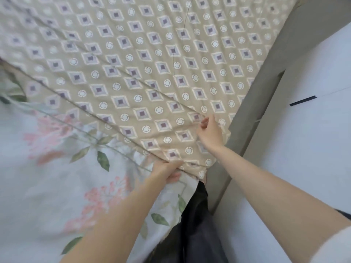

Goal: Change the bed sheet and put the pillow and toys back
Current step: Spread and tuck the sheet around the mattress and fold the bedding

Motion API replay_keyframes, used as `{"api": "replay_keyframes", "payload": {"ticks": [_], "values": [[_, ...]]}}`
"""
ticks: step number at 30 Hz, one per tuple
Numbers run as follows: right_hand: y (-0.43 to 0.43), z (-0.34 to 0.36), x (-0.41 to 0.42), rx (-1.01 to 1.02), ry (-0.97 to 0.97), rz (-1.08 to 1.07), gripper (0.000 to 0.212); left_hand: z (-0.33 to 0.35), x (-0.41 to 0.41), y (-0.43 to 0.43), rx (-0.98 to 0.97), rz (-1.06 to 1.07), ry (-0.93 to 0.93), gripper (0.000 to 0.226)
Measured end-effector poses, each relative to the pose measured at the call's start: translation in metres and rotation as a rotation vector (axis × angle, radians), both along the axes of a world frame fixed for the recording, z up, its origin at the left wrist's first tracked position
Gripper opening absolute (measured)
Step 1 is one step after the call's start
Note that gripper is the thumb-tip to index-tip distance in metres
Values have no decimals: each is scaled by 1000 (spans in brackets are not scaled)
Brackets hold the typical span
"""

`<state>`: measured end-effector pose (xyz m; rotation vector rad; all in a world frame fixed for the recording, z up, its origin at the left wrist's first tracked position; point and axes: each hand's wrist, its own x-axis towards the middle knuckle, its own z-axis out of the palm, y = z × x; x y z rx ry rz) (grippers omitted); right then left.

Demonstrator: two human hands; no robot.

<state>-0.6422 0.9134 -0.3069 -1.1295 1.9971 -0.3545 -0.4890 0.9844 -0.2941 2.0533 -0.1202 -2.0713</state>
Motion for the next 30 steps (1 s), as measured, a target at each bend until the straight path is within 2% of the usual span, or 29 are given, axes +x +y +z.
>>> {"api": "replay_keyframes", "payload": {"ticks": [3, 8, 11, 15, 18, 24, 30], "values": [[6, 5, -19, -18, 144, 74, 32, 1, -25, 12, 47, -38, 91, 35], [10, 5, -53, 88, 232, 105, 49, -10, -65, 30, 47, 31, 8, 14], [10, 1, -65, 145, 282, 117, 43, -19, -68, 38, 3, 32, -55, 11], [10, -7, -73, 151, 377, 205, 29, -27, -65, 48, -38, -38, -71, 18], [4, -9, -73, 133, 460, 164, 28, -30, -60, 49, -54, -114, -146, 23], [0, -7, -68, 181, 383, 74, 46, -28, -64, 48, -73, -162, -176, 20], [4, 18, -62, 145, 309, 43, 30, -7, -60, 44, 15, -220, -124, 11]]}}
